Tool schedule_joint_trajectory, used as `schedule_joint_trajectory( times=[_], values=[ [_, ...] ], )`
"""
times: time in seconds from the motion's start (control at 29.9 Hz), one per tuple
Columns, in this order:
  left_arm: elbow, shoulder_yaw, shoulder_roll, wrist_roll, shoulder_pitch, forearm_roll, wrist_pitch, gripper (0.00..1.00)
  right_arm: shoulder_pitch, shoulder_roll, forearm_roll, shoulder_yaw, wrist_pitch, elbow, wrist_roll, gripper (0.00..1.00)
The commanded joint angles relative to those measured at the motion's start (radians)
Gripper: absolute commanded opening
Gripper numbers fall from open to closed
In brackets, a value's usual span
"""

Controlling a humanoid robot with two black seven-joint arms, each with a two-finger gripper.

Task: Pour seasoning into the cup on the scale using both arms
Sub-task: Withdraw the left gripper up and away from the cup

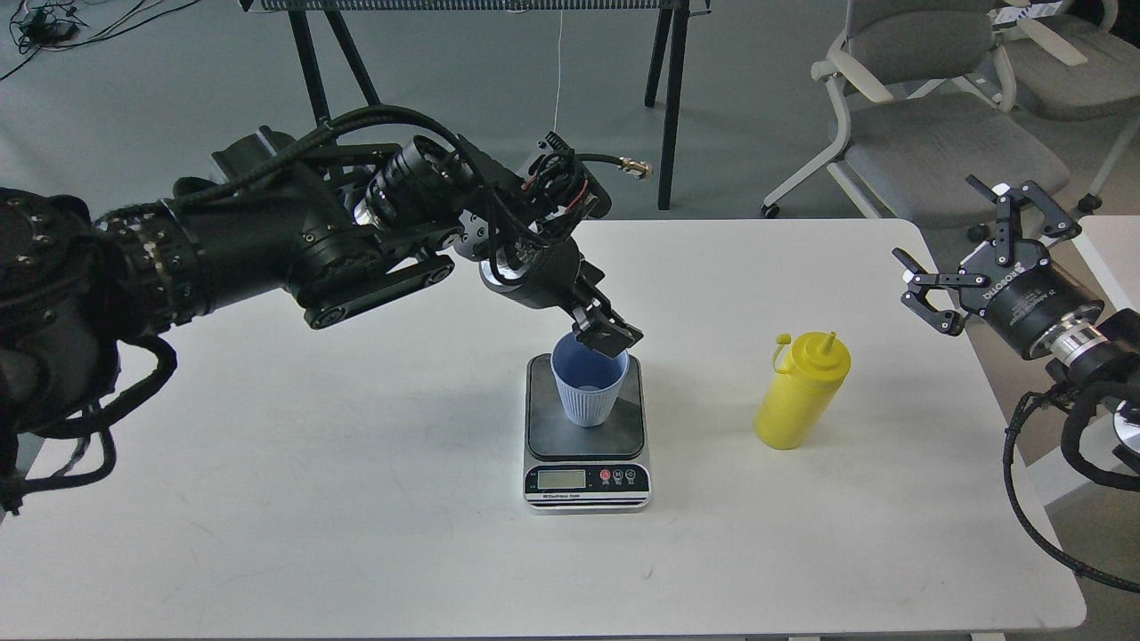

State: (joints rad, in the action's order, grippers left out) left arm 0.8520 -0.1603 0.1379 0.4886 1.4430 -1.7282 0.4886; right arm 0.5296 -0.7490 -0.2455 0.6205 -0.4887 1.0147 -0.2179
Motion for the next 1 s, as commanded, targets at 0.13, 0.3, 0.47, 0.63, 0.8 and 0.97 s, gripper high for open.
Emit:
schedule_joint_trajectory(
  times=[0.13, 0.3, 0.47, 0.63, 0.8, 0.97],
  values=[
    [-0.004, 0.010, 0.070, 0.000, 0.086, 0.276, 0.000, 0.99, 0.009, -0.018, -0.002, 0.010, 0.000, 0.013, 0.015, 1.00],
    [-0.004, 0.051, 0.164, 0.000, 0.089, 0.551, 0.000, 0.99, 0.038, -0.033, -0.008, 0.013, 0.000, 0.034, 0.018, 1.00],
    [-0.005, 0.106, 0.310, 0.000, 0.077, 0.714, 0.000, 0.99, 0.058, -0.035, -0.066, 0.053, 0.000, 0.050, 0.020, 1.00],
    [-0.005, 0.163, 0.446, 0.000, 0.033, 0.780, 0.000, 0.99, 0.055, -0.102, -0.303, 0.097, 0.000, 0.108, 0.031, 1.00],
    [-0.002, 0.174, 0.543, 0.000, -0.018, 0.797, 0.000, 0.99, 0.014, -0.174, -0.530, 0.145, 0.000, 0.211, 0.029, 1.00],
    [-0.002, 0.174, 0.594, 0.000, -0.076, 0.808, 0.000, 0.99, -0.066, -0.257, -0.851, 0.157, 0.000, 0.352, 0.028, 1.00]
  ],
)
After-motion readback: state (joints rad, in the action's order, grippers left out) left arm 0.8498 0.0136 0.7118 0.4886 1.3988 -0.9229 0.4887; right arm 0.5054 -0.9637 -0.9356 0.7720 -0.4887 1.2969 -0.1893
